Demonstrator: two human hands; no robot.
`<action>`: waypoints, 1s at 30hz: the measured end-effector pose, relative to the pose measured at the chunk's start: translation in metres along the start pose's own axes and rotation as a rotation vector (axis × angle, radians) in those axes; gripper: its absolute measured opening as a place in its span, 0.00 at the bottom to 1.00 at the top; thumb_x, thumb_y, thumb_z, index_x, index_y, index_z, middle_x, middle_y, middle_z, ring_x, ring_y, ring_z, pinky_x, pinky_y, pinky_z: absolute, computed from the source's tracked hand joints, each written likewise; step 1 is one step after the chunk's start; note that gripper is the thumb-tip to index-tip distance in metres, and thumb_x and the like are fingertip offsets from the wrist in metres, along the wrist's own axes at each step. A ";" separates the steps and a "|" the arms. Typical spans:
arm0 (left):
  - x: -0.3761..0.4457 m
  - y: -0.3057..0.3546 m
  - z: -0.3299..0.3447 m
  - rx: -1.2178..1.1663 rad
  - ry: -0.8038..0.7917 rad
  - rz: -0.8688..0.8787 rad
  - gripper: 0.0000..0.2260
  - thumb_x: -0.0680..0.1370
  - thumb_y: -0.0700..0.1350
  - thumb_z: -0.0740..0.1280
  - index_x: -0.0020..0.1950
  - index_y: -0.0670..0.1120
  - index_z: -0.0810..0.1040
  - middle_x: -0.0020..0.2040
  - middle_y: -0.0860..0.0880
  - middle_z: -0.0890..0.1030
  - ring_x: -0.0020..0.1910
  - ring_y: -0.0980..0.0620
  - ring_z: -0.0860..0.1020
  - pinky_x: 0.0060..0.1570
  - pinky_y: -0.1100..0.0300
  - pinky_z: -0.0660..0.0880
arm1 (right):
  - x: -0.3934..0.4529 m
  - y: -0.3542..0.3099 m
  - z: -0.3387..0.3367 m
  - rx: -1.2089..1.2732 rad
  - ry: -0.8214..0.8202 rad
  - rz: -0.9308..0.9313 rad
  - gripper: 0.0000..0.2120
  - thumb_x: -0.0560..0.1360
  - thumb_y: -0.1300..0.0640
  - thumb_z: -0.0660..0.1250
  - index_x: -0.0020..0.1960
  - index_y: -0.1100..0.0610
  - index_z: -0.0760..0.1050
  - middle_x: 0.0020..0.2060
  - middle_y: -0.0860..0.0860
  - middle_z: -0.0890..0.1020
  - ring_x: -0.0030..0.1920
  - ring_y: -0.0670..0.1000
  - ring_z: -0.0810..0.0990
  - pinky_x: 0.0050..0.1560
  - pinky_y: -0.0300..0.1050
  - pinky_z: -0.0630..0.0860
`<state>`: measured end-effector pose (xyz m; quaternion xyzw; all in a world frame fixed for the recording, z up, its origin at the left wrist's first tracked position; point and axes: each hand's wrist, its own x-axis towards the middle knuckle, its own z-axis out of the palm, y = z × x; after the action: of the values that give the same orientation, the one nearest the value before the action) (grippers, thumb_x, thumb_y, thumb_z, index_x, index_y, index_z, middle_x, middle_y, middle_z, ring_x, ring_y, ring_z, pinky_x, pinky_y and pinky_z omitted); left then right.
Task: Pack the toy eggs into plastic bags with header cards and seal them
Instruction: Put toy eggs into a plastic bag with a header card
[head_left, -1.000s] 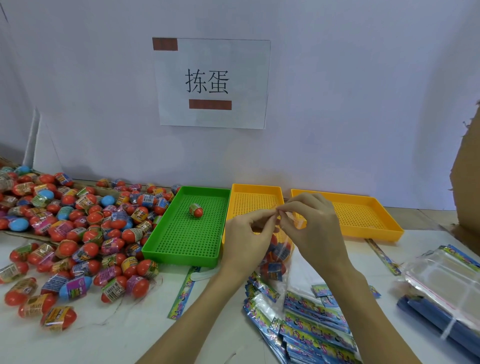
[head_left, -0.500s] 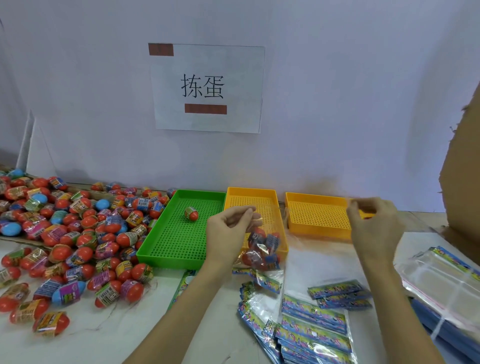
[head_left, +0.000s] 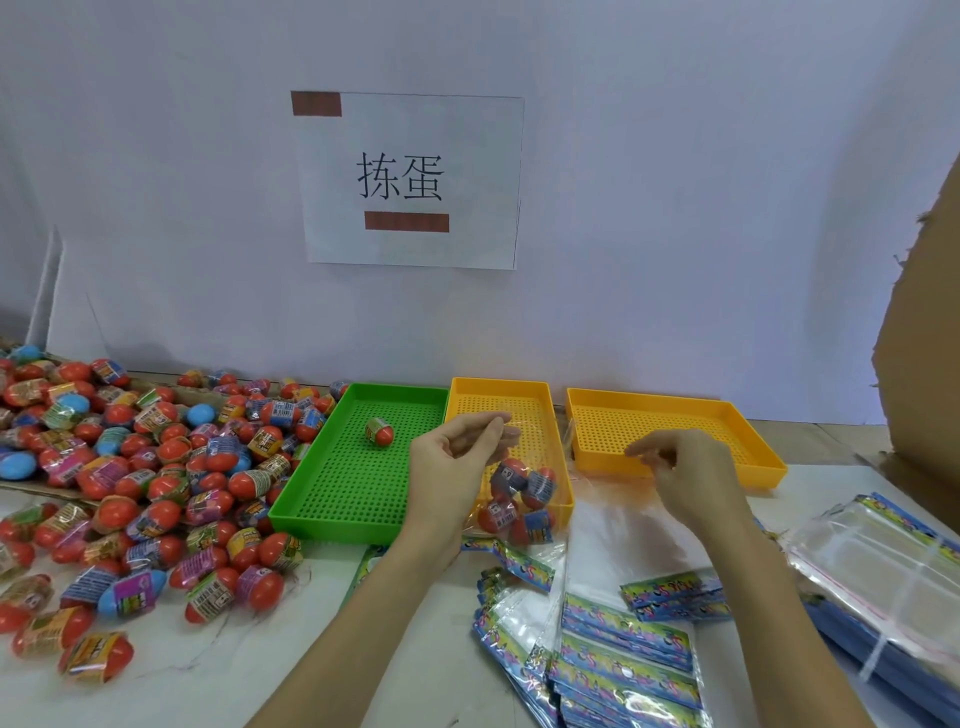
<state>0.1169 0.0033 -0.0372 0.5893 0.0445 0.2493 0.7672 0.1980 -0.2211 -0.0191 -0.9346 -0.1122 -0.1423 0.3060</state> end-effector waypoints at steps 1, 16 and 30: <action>0.000 0.000 0.000 0.004 0.002 0.003 0.06 0.81 0.37 0.70 0.54 0.42 0.86 0.47 0.45 0.89 0.50 0.48 0.87 0.49 0.63 0.82 | 0.000 -0.003 -0.002 -0.015 -0.030 -0.007 0.14 0.81 0.67 0.65 0.54 0.54 0.86 0.46 0.54 0.88 0.51 0.55 0.85 0.52 0.46 0.78; 0.001 0.005 -0.003 -0.030 -0.017 0.041 0.06 0.81 0.40 0.72 0.55 0.45 0.87 0.49 0.46 0.89 0.54 0.49 0.87 0.53 0.65 0.80 | -0.013 -0.030 -0.011 -0.099 -0.310 -0.035 0.11 0.84 0.50 0.65 0.58 0.54 0.82 0.22 0.45 0.81 0.21 0.39 0.76 0.28 0.37 0.71; 0.000 0.008 -0.002 -0.020 -0.040 0.055 0.06 0.81 0.40 0.71 0.55 0.46 0.87 0.50 0.46 0.89 0.50 0.47 0.87 0.51 0.61 0.82 | -0.011 -0.039 -0.011 0.116 -0.267 -0.111 0.26 0.76 0.74 0.57 0.46 0.46 0.85 0.41 0.41 0.86 0.43 0.40 0.83 0.45 0.27 0.76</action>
<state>0.1139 0.0060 -0.0306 0.5873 0.0104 0.2592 0.7666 0.1740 -0.1981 0.0063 -0.9183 -0.2116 -0.0268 0.3337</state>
